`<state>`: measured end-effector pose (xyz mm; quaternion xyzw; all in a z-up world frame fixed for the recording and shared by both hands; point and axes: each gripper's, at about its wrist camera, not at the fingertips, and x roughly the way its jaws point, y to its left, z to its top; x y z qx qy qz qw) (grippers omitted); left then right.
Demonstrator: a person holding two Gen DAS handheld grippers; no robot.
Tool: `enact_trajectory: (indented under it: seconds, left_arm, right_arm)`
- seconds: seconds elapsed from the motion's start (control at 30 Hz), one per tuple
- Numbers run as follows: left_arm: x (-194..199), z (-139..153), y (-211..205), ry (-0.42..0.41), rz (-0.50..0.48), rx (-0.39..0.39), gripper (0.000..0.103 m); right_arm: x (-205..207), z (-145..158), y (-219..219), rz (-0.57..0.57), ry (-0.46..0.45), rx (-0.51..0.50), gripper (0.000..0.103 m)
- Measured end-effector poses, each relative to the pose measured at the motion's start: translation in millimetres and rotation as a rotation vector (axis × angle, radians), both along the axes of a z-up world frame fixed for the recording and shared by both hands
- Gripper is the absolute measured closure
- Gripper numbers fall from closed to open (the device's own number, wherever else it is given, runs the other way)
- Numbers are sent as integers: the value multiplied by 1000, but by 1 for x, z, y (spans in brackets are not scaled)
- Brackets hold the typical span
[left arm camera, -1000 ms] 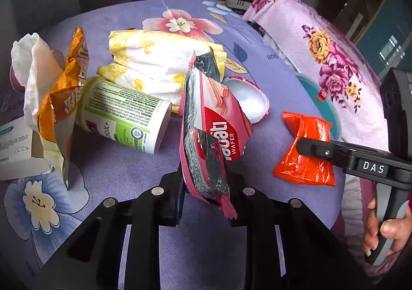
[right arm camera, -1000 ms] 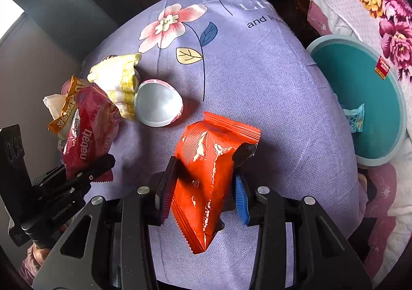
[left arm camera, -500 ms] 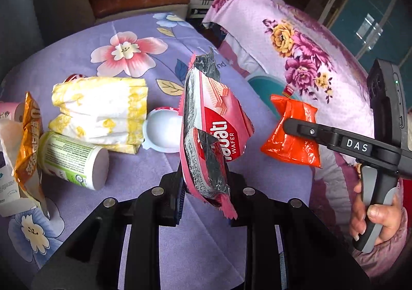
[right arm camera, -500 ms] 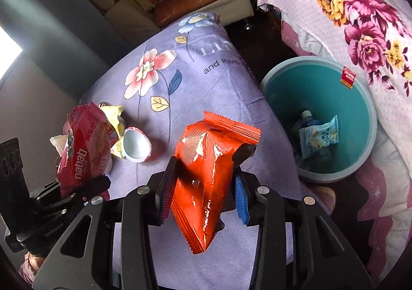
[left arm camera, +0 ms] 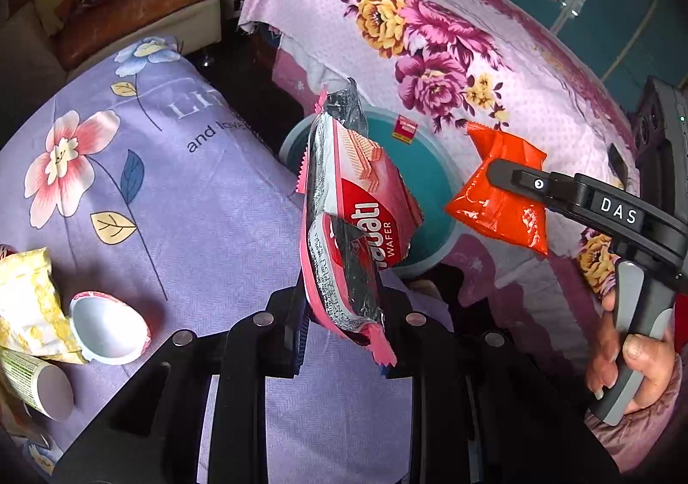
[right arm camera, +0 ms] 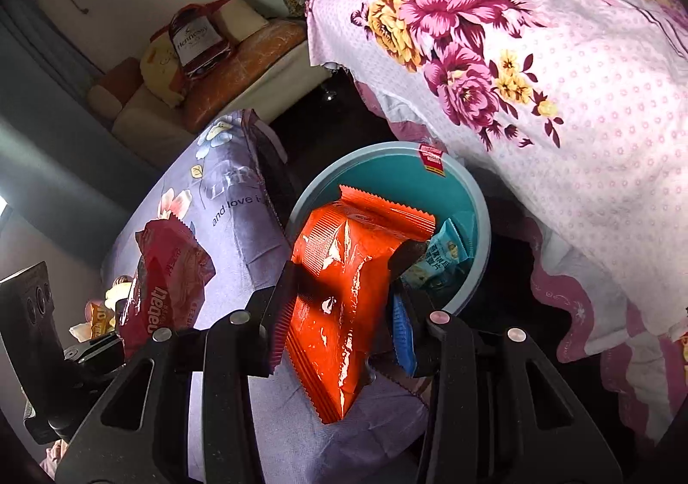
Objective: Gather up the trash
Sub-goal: 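Carry the red-orange packet and pink wafer wrapper over the teal bin and release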
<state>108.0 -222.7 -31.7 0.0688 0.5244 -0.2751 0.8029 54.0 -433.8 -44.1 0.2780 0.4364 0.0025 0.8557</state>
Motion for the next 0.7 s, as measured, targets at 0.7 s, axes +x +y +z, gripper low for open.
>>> enact_trajectory:
  seconds: [0.7]
  left_arm:
    - [37, -27, -60, 44, -29, 36, 67]
  right_arm:
    - [21, -29, -32, -28, 55, 23, 65]
